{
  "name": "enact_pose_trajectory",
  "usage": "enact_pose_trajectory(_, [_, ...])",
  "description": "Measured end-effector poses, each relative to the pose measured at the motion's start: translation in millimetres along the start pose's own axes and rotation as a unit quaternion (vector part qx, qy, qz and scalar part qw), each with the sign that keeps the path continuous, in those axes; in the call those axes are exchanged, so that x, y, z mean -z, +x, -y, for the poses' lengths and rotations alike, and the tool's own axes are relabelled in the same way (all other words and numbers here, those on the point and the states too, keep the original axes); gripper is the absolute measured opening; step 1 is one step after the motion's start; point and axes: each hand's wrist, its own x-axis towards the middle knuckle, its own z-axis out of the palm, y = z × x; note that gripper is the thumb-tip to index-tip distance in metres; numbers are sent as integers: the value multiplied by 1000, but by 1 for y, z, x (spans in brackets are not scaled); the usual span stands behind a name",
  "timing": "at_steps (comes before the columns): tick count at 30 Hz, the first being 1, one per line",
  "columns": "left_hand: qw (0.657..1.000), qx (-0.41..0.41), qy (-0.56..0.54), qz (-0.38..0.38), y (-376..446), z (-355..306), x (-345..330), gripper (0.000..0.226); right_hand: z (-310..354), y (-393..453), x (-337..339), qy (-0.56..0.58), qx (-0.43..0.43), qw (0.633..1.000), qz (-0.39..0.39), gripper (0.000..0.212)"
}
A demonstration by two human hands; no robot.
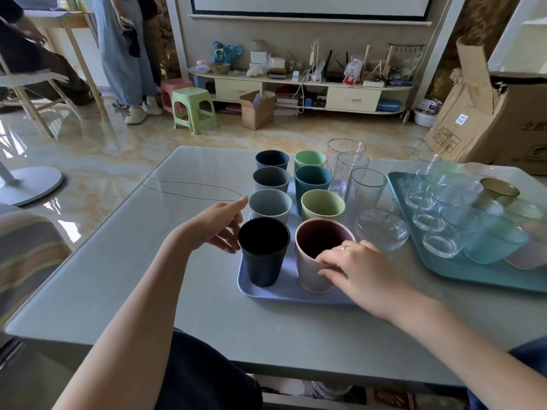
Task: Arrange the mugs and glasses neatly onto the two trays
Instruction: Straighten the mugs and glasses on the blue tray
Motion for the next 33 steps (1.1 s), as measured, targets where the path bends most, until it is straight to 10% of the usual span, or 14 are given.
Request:
enact_pose_trajectory(15, [996,-17,19,82,-8,-2,-6,41,9,-4,16,1,1,1000,28,27])
enact_pose_trajectory(22, [995,-13,13,94,-7,-3,-7,40,1,37,46,50,-50,990,-121,22])
enact_pose_trajectory(33, [993,-5,14,114,-5,-1,-4,40,-5,92,20,115,-156,981,-5,19])
